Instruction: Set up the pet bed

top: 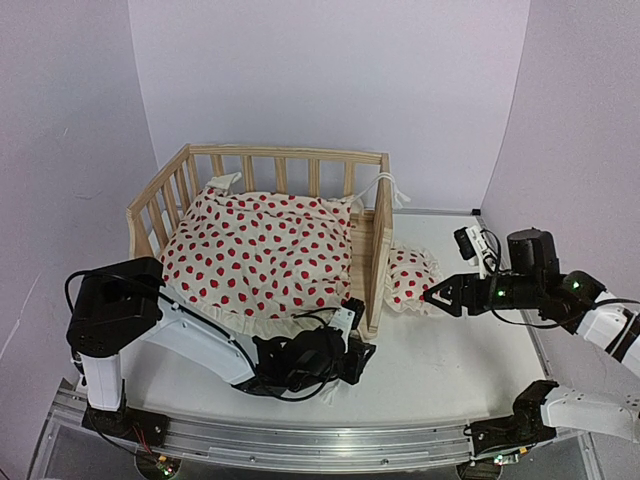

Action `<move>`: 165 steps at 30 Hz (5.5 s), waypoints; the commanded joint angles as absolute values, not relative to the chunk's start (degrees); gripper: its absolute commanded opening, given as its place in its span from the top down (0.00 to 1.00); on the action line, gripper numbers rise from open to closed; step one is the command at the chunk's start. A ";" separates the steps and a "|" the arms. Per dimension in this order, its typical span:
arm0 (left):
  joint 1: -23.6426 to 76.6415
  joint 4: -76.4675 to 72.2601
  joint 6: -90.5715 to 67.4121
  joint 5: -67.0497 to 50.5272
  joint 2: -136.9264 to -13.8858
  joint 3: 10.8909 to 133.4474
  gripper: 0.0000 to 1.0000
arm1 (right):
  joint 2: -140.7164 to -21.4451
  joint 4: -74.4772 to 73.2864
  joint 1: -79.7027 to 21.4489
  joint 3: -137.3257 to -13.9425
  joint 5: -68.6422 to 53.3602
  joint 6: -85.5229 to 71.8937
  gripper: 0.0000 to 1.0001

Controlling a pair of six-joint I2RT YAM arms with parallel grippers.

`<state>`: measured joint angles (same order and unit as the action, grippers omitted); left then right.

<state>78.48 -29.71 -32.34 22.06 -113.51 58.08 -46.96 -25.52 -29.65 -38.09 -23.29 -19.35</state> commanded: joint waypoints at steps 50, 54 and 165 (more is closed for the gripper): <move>58.18 -24.27 -43.71 -4.92 -106.20 72.79 1.00 | -83.13 24.17 -27.56 -42.19 -36.62 -8.99 0.87; 57.05 -24.10 -44.09 -7.14 -108.56 74.70 1.00 | -86.30 24.12 -27.48 -44.72 -43.70 -2.87 0.87; 62.38 5.06 -30.36 6.48 -65.88 44.83 0.15 | -81.32 15.45 -49.44 -45.41 -11.70 -30.44 0.39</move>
